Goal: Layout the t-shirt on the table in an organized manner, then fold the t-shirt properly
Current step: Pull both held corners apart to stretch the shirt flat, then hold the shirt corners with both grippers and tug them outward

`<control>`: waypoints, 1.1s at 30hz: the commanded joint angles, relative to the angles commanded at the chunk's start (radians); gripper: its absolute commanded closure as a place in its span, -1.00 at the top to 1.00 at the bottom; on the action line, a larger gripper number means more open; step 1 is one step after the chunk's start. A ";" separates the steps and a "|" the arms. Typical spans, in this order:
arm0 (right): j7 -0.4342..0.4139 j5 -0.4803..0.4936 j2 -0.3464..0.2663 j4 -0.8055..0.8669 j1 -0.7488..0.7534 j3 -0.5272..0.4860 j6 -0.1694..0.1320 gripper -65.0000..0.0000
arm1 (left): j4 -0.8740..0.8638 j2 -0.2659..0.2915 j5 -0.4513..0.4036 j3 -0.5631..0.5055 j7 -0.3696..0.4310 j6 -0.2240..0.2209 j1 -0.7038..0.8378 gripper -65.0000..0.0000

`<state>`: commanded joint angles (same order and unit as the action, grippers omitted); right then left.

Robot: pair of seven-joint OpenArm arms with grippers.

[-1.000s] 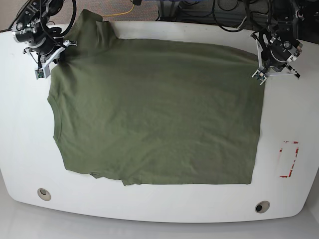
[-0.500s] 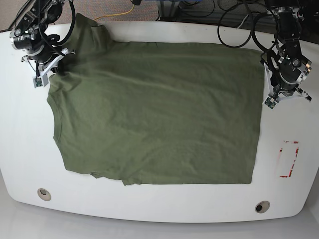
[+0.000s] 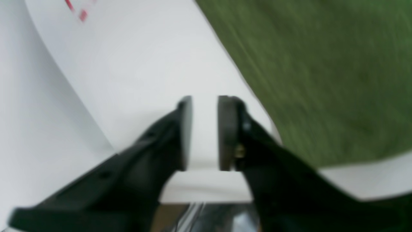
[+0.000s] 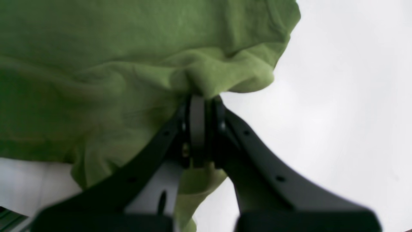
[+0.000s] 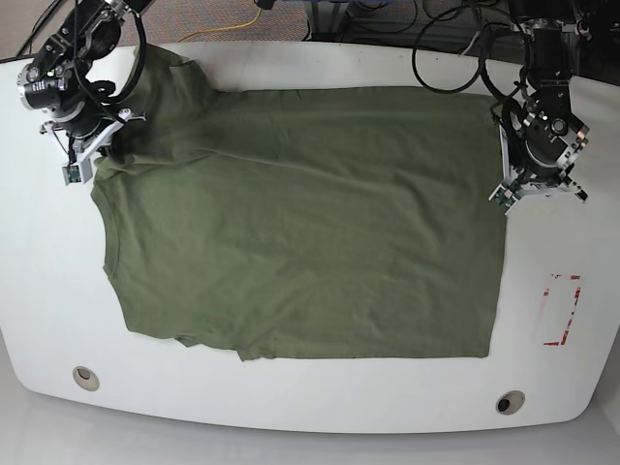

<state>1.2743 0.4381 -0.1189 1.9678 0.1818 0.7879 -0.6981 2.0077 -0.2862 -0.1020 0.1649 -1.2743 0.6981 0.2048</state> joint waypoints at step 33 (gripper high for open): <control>-0.002 0.000 0.020 -0.002 0.005 -0.002 0.000 -0.97 | -0.040 -0.008 -0.005 -0.120 0.002 0.000 0.132 0.08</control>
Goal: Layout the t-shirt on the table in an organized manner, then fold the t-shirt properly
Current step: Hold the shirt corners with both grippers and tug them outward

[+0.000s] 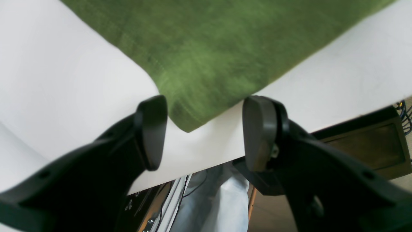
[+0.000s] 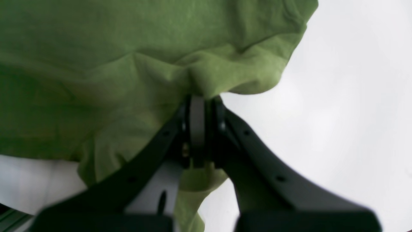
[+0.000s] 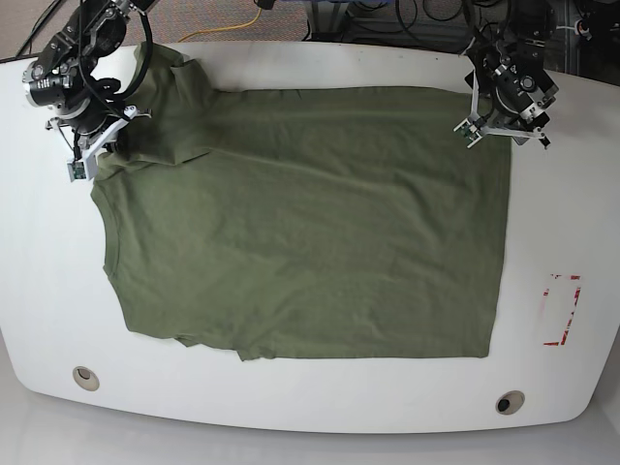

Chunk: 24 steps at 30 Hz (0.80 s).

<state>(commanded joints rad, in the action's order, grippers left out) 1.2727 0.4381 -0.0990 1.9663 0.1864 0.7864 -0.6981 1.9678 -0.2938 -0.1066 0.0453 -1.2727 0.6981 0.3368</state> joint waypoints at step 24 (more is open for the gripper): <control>0.000 0.000 0.000 0.000 0.000 0.002 0.000 -0.97 | -0.176 -0.025 -0.002 -0.003 0.040 0.000 -0.078 0.06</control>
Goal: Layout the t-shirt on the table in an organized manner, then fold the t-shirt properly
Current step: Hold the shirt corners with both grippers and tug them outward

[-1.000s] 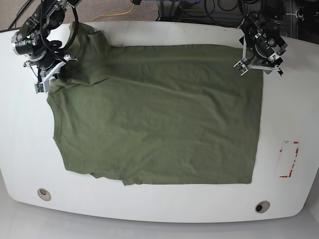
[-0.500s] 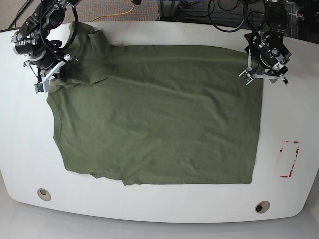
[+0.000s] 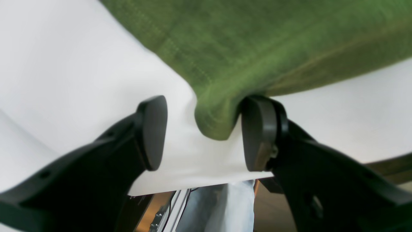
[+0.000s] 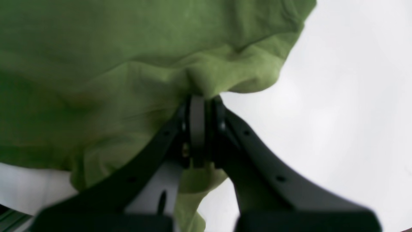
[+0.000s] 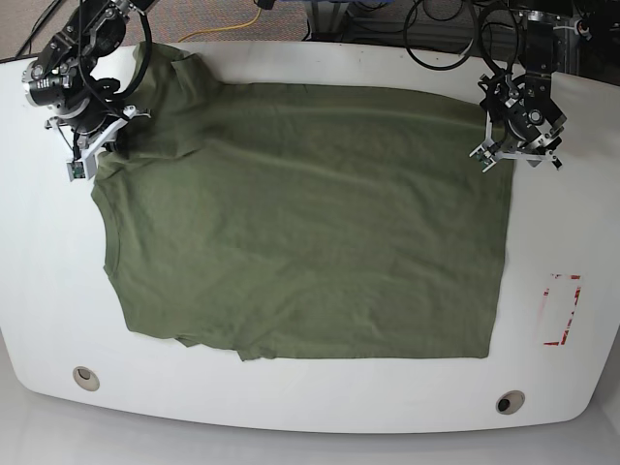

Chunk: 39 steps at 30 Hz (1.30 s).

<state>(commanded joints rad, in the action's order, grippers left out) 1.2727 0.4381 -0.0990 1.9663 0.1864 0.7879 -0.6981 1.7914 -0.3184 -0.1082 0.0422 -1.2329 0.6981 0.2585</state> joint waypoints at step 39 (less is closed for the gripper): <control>-0.002 0.006 0.000 0.005 -0.077 0.000 0.000 -0.98 | 0.212 0.048 0.005 0.098 0.002 0.000 -0.129 -0.98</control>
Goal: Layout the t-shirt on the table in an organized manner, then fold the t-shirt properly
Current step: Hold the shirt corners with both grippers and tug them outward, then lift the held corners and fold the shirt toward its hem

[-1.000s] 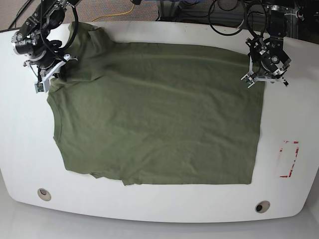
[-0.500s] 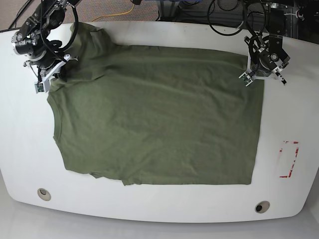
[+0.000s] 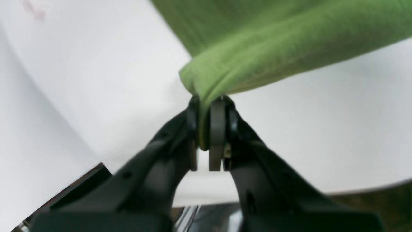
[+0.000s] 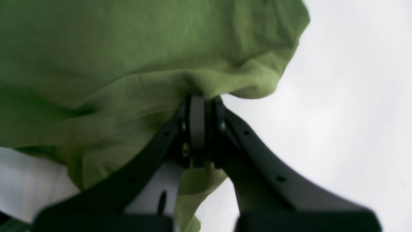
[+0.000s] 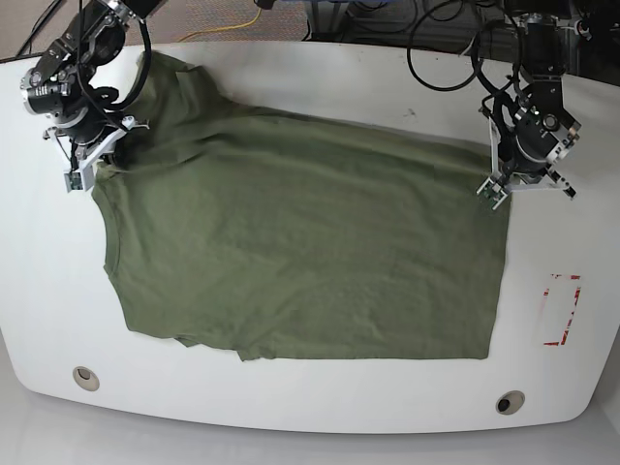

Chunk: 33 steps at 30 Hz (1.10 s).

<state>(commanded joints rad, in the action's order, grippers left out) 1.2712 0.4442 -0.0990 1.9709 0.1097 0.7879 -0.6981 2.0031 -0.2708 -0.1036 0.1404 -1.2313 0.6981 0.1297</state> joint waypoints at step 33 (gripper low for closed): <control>-0.141 -0.008 -0.141 -0.446 -0.245 -0.044 0.000 -0.97 | -0.338 0.071 -0.005 0.002 0.078 0.000 -0.284 -0.97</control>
<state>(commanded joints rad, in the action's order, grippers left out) 1.1301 0.4365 -0.2401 1.5244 -0.1358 0.7434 -0.6981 1.6655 -0.2002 -0.1082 0.1419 -1.1531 0.6981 -0.1542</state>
